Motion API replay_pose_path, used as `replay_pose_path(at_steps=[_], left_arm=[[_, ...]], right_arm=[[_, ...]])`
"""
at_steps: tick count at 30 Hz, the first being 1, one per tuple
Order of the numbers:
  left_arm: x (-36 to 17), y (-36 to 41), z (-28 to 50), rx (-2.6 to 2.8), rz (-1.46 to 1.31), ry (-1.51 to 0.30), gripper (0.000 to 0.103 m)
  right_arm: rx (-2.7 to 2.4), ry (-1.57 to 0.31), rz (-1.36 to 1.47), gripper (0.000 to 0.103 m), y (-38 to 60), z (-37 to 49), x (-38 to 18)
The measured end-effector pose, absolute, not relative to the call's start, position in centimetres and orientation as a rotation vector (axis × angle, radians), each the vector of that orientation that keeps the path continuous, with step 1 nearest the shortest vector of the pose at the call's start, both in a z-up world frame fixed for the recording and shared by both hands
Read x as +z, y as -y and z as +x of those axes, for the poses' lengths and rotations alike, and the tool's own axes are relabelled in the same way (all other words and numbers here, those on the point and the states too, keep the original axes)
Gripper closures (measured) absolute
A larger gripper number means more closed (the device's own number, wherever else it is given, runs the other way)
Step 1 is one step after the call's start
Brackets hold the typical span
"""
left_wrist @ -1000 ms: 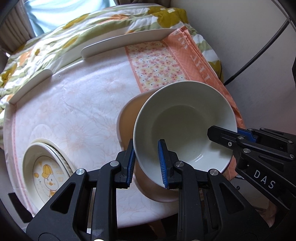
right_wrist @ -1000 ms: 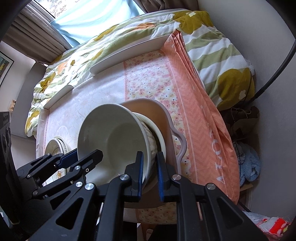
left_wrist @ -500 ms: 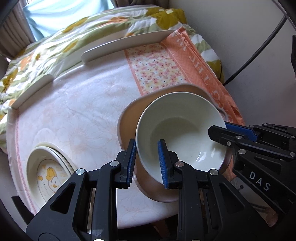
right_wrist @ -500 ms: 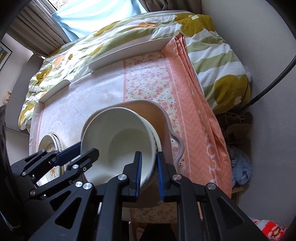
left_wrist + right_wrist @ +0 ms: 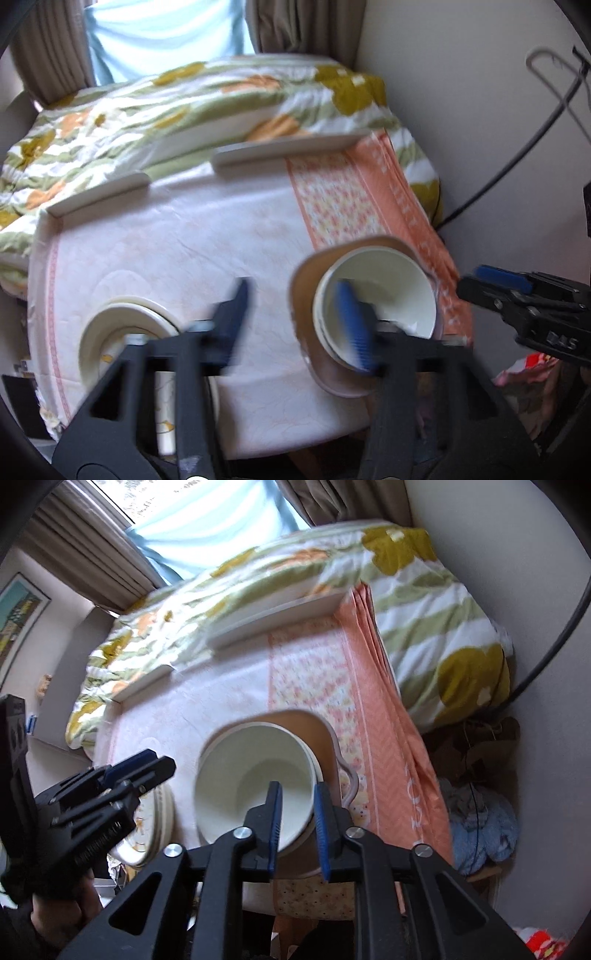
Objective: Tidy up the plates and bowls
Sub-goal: 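Close both grippers on the pink basin rim beside its handle, then carry the basin with bowls onto the plate stack, lower, open both grippers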
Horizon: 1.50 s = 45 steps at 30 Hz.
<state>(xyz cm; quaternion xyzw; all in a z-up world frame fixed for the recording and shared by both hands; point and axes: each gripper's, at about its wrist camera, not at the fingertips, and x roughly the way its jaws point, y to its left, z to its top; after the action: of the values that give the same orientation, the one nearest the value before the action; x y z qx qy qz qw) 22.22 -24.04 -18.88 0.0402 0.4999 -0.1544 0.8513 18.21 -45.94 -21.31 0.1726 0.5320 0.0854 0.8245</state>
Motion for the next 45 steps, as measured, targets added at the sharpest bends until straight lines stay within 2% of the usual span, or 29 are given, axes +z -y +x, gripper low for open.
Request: replay_pose_path(at_steps=[1,2,4,7,17,20,25,28,31,38,40,41,43,45], left_arm=[[-18.0,23.3,22.0,-0.312,0.078,-1.015,0.001],[-17.2,22.6,21.6,-0.306,0.073,-0.969,0.0],[-16.5,21.7,20.9,-0.312,0.084,-0.935,0.0],[-17.6,20.7,20.3,-0.351,0.086,-0.986,0.0],[-26.1,21.9,19.2,-0.413,0.167,-1.205,0.001],[-27.6,22.8,19.1,-0.422,0.19,-1.238,0.003],[-28.9,23.5,20.1,-0.456,0.202,-1.277,0.018],[-29.4,24.1,20.7,-0.48,0.215,-1.298,0.024],[-30.1,24.8,21.1,-0.502,0.231,-1.319,0.027],[-31.6,25.6,21.7,-0.541,0.238,-1.352,0.039],[-31.8,25.7,21.7,-0.56,0.223,-1.359,0.05],[-31.9,25.9,21.6,-0.569,0.223,-1.359,0.054],[-31.9,26.4,21.4,-0.589,0.233,-1.352,0.071],[-32.0,27.1,21.1,-0.609,0.248,-1.348,0.083]], right_arm=[[0.186,-1.111,0.354,0.033,46.2,18.0,-20.6],[0.188,-1.089,0.338,0.0,46.3,17.8,-20.0],[0.2,-1.052,0.298,0.0,46.5,17.2,-19.1],[0.207,-1.082,0.215,0.0,46.1,17.1,-19.1],[0.138,-1.258,0.011,0.0,46.4,17.4,-24.7],[0.153,-1.299,-0.016,0.0,46.4,18.2,-26.4],[0.173,-1.336,-0.098,0.001,45.5,19.1,-28.2],[0.2,-1.356,-0.146,0.012,44.8,19.6,-29.2],[0.24,-1.368,-0.193,0.027,43.8,20.0,-30.1],[0.326,-1.375,-0.22,0.053,42.6,20.8,-31.8],[0.361,-1.371,-0.208,0.068,42.2,20.8,-32.2],[0.375,-1.371,-0.203,0.072,41.9,20.7,-32.3],[0.397,-1.35,-0.209,0.08,41.6,20.5,-32.2],[0.422,-1.338,-0.2,0.088,41.3,20.3,-32.1]])
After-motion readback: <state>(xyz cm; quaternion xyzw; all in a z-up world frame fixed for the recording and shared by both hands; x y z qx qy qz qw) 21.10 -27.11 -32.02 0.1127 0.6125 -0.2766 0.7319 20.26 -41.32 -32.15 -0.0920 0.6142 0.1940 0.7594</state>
